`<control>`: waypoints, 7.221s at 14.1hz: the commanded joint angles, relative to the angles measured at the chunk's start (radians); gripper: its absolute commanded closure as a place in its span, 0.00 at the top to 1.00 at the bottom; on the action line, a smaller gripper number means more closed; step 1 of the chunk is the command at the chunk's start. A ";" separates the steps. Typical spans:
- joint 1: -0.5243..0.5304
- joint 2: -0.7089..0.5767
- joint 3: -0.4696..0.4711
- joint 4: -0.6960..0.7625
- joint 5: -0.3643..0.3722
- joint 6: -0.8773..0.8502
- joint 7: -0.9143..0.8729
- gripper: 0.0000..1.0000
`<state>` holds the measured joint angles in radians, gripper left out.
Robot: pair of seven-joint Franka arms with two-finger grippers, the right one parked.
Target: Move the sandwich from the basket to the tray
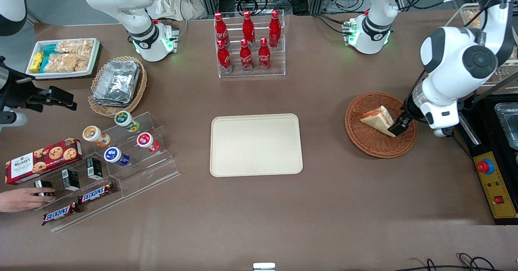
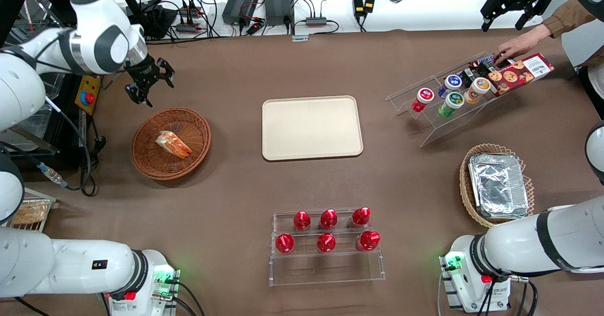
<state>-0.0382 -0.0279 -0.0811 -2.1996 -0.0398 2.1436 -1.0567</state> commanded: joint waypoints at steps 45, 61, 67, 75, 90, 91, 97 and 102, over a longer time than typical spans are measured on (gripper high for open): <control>-0.009 0.072 -0.195 0.441 0.089 -0.492 0.227 0.00; -0.176 0.614 -0.425 0.586 0.248 -0.167 0.116 0.00; -0.213 0.720 -0.422 0.589 0.336 -0.042 0.051 0.00; -0.239 0.763 -0.422 0.609 0.428 0.006 0.000 1.00; -0.032 0.202 -0.346 0.677 0.197 -0.497 0.016 1.00; -0.048 0.144 -0.268 0.643 0.151 -0.522 0.115 1.00; -0.103 -0.182 0.055 0.353 0.084 -0.589 0.838 1.00; -0.101 -0.123 0.162 0.484 0.084 -0.705 1.160 1.00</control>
<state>-0.1246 -0.1974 0.0809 -1.7776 0.0570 1.4703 0.0615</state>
